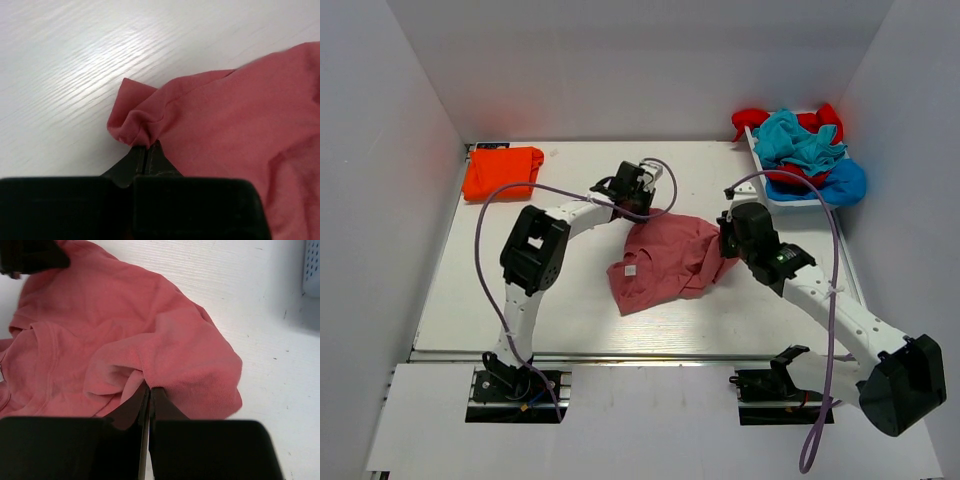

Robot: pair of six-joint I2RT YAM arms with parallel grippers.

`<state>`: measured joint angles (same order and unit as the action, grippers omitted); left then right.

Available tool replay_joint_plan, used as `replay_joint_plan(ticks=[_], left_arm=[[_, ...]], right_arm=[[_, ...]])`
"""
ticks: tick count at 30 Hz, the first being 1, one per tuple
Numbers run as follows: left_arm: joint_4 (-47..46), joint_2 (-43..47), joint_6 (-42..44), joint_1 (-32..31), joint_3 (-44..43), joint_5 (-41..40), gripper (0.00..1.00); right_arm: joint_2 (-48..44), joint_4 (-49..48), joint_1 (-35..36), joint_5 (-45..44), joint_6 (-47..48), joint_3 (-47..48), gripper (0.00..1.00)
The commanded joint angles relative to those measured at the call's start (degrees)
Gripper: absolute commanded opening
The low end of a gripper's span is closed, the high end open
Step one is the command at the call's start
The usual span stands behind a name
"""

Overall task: Fold and stack the t-shirts
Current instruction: Flatten out the tshirt

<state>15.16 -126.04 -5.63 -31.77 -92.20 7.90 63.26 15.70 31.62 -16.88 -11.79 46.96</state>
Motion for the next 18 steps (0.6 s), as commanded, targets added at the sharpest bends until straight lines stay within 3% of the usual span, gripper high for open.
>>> replay_joint_plan(ticks=[1,10,18], left_arm=[[0.0,12.3,-0.7,0.2,0.6,-8.8,0.0],[1.9,37.6,3.0,1.3,4.3,-22.0,0.0],[5.0,52.4,6.6,1.3,2.7,-37.9,0.0]], right_arm=[[-2.7,-0.8,-0.2,-2.0,0.6,2.2,0.0],[-5.5,-3.5,-0.2,-8.4,5.0,7.4,0.0],[-9.9,-7.3,-0.4,-12.5,14.9,16.4,0.0]])
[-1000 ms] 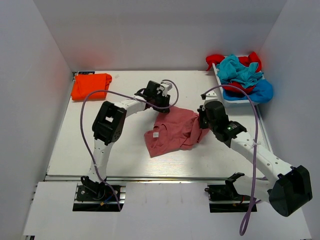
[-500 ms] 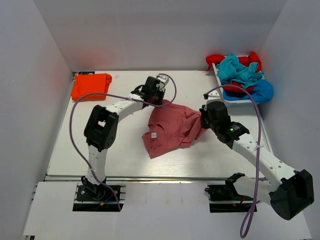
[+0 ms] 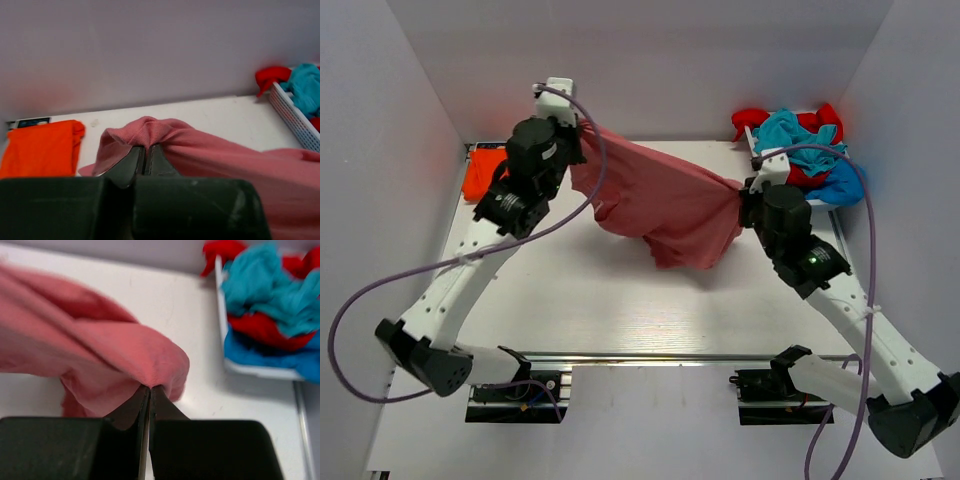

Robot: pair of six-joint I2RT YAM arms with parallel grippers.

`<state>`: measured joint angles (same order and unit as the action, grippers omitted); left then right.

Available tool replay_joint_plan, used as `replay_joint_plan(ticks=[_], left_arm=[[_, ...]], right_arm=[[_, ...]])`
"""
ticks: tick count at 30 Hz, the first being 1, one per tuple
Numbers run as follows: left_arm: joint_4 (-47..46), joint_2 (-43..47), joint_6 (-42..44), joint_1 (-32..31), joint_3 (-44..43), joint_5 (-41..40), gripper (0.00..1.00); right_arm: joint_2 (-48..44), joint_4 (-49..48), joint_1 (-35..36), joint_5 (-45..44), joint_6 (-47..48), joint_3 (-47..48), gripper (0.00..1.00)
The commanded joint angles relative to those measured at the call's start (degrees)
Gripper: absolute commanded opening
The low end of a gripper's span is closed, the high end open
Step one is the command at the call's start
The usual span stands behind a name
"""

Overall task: Fold and stack the t-shirts
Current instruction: Flatten out the tshirt

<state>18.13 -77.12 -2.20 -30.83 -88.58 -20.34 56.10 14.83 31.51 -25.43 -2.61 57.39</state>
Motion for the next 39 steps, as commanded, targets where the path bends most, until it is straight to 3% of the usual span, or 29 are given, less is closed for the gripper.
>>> replay_joint_plan(ticks=[1,7,14,21,24,31,34,39], left_arm=[[1.5,4.6,3.8,0.3,-1.4,-11.5,0.0],[0.8,13.0,7.1,0.3,-5.9,-14.3,0.0],[0.8,22.6,7.7,0.3,-9.1,-3.4,0.0],[4.9,23.9,7.7,0.3,-17.5,4.0,0.0],[6.7,23.9,7.2,0.3,-20.0,9.4,0.0],[6.7,22.1,6.4,0.3,-21.2,7.9,0.0],[6.0,21.6,6.4,0.3,-17.9,7.9,0.0],[-0.3,22.2,5.2,-0.3,-5.0,2.6,0.0]], right_arm=[[-3.0,-6.8,-0.3,-3.6,7.2,7.8,0.0],[-3.0,-5.5,-0.3,2.8,16.6,19.3,0.0],[-6.5,-2.1,-0.1,16.4,23.2,30.9,0.0],[-11.3,1.3,-0.1,29.1,24.7,37.1,0.0],[-12.4,1.4,-0.2,32.5,24.4,37.0,0.0],[-13.3,-0.2,-0.1,33.3,23.7,35.3,0.0],[-13.6,-2.6,-0.1,33.2,23.4,31.3,0.0],[-13.5,-9.5,0.0,31.4,21.2,19.4,0.0]])
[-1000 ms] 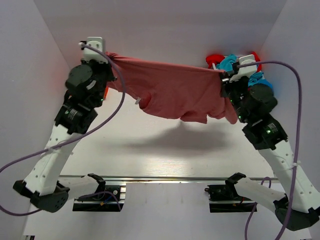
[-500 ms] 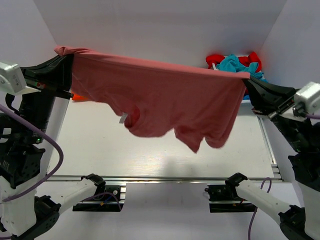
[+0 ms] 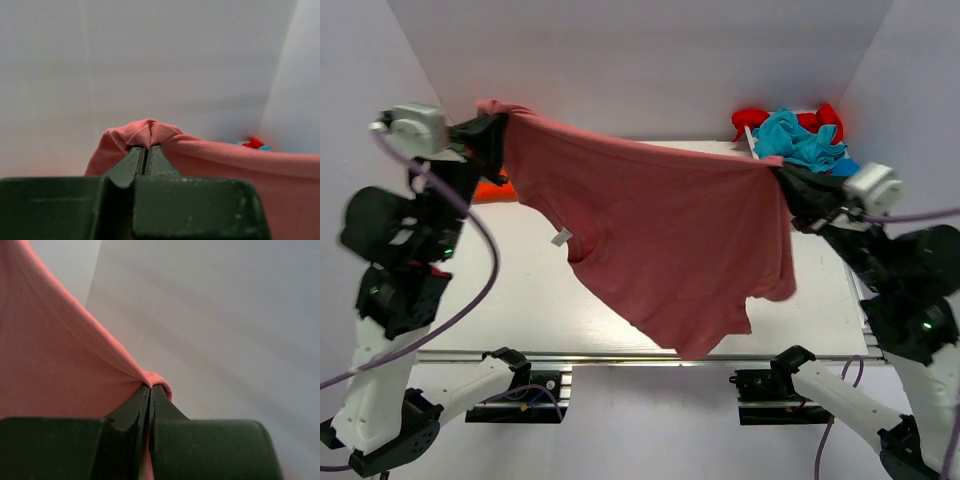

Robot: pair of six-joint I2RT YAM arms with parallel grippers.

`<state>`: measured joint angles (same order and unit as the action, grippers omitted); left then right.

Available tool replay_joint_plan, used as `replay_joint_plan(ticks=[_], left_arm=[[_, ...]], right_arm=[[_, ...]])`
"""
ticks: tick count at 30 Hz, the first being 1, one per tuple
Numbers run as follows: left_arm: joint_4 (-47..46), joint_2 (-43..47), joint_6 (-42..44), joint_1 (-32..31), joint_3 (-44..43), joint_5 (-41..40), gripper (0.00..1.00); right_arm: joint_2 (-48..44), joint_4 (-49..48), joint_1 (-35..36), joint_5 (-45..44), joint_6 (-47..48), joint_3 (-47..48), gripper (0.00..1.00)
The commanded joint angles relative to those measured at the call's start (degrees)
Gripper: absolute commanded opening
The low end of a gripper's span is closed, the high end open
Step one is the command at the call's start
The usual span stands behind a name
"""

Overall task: Fold and stack the t-shirts
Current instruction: Flatten out the tshirt

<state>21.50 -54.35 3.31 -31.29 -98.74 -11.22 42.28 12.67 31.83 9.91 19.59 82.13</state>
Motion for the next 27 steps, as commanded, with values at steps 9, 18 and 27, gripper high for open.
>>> replay_joint_plan(ticks=[9,18,27], left_arm=[[-16.4,-14.9,-6.8,2.1,28.9,-25.6,0.0],[-16.7,-50.1,-13.6,10.6,17.8,-29.3,0.0],[-5.2,-71.4,-14.7,16.7,-5.4,-27.2,0.84]], right_arm=[[18.8,-21.9,-0.6,-21.5,-7.1,-22.7,0.0],[59.9,-15.5,-2.0,-29.1,-11.0,-3.3,0.0],[80.5,-8.4,-4.0,-26.1,-12.5,17.6,0.48]])
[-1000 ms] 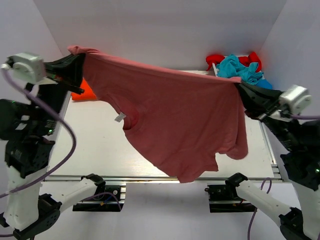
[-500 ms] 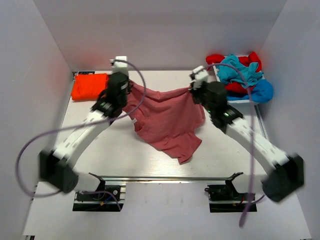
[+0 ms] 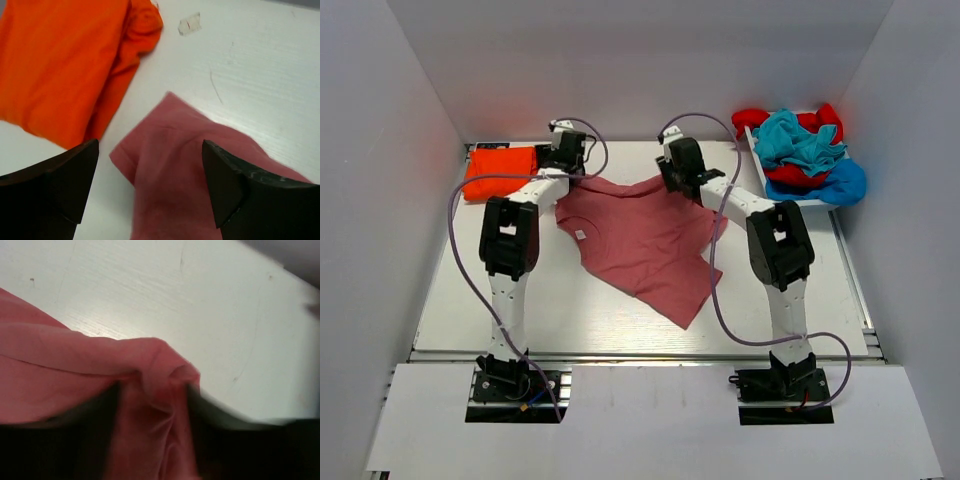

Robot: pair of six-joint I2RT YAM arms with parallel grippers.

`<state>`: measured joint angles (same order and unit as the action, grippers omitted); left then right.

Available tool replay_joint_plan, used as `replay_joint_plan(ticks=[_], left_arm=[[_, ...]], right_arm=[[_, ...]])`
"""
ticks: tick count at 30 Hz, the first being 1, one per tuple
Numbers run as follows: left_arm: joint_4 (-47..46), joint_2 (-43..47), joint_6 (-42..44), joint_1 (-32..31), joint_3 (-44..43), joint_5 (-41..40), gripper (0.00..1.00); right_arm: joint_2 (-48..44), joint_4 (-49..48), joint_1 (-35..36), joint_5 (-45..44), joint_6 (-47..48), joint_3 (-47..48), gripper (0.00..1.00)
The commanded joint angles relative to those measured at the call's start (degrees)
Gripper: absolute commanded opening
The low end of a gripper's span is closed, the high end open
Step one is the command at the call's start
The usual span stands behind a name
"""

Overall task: Fold and stack the t-shirts
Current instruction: Flatten out the tshirt

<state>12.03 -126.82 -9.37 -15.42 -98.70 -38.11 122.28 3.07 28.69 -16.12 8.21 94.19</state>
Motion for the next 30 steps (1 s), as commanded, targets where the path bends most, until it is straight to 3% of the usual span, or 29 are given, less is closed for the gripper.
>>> replay_joint_plan(ticks=[1,2,7,12,15,16,17,18,19,21,27,30], left_arm=[[5.5,0.4,-2.7,1.5,-7.3,1.3,0.98],[6.9,0.4,-3.2,1.5,-8.1,2.1,1.0],[11.3,7.0,-3.2,1.5,-6.6,4.8,1.0],[12.0,19.0,-5.2,0.5,1.9,12.1,1.0],[10.4,27.5,-5.2,0.0,10.1,25.1,1.0],[7.2,29.5,-6.1,0.0,12.8,34.3,1.0],[5.1,31.5,-7.8,-0.9,15.9,37.9,1.0],[2.1,34.9,-9.3,-1.4,23.1,41.7,1.0],[-0.9,36.1,-11.3,-3.3,26.4,48.8,1.0],[-4.4,36.8,-13.6,-6.4,32.1,50.2,1.0],[-1.5,36.8,-12.8,-26.3,34.9,41.5,1.0],[-0.8,35.5,-11.2,-34.7,35.7,40.7,1.0]], right_arm=[[0.7,3.1,-0.9,0.0,-1.9,7.0,0.79],[0.5,3.6,-0.9,0.0,-3.0,7.8,0.9],[-7.6,7.6,-1.4,-1.4,-10.6,5.2,0.9],[-22.4,7.9,-2.0,1.7,-18.6,-9.3,0.9],[-32.0,9.0,-2.6,-1.5,-23.9,-19.6,0.9],[-37.2,9.4,-3.0,-2.4,-24.9,-21.7,0.9],[-39.0,9.8,-3.3,-3.1,-25.9,-23.4,0.9],[-41.8,11.0,-3.3,-5.0,-29.8,-28.6,0.9],[-43.1,12.4,-3.7,-7.1,-31.0,-29.9,0.9],[-47.2,13.9,-4.3,-9.9,-34.3,-33.8,0.9],[-56.5,17.8,-5.9,-12.4,-36.4,-41.3,0.9],[-60.2,19.2,-7.1,-15.9,-37.2,-43.8,0.9]])
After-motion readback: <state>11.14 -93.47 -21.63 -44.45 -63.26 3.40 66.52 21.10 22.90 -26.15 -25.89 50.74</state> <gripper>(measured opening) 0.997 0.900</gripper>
